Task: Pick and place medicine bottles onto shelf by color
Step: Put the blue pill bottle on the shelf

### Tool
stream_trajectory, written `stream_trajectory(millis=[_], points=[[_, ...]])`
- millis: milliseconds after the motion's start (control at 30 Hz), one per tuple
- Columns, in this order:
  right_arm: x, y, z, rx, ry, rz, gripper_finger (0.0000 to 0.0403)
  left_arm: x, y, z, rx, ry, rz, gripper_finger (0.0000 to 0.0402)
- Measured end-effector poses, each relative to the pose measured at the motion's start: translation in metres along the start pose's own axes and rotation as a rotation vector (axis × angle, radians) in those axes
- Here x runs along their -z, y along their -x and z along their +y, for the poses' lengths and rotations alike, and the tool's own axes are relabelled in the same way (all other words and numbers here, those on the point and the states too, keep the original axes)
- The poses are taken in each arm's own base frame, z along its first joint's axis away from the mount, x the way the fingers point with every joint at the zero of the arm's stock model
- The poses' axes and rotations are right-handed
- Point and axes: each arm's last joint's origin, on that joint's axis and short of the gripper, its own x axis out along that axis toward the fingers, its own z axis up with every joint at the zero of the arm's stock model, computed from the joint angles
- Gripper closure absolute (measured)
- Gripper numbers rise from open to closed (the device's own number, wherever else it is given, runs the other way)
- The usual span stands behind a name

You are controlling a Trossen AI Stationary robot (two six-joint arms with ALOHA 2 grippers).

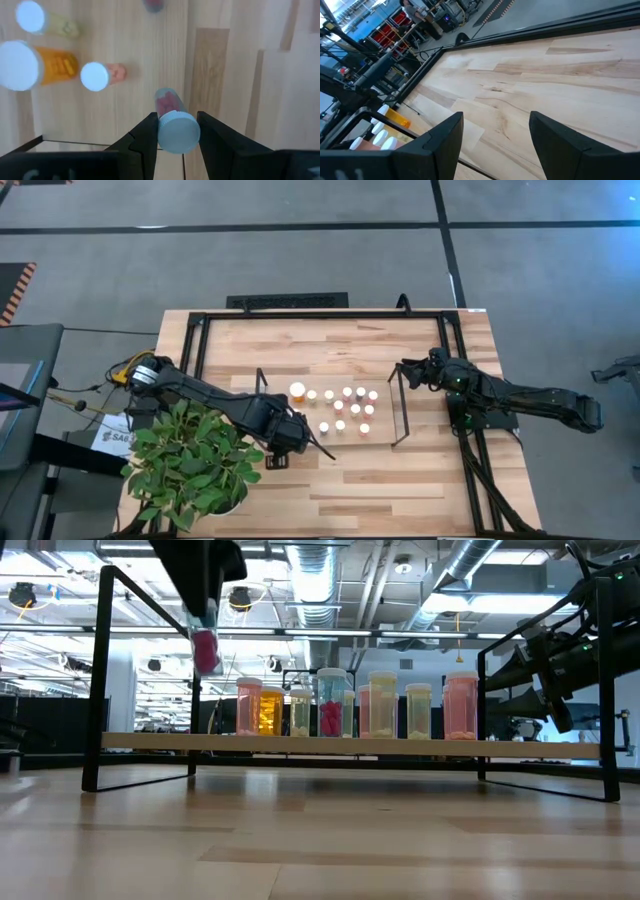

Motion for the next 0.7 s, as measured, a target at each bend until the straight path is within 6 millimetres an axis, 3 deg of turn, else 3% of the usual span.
stream_trajectory(millis=[700], points=[[0.000, 0.000, 0.000, 0.000, 0.000, 0.000, 0.0154, 0.010, -0.048, 0.004, 0.047, 0.004, 0.032, 0.0294]])
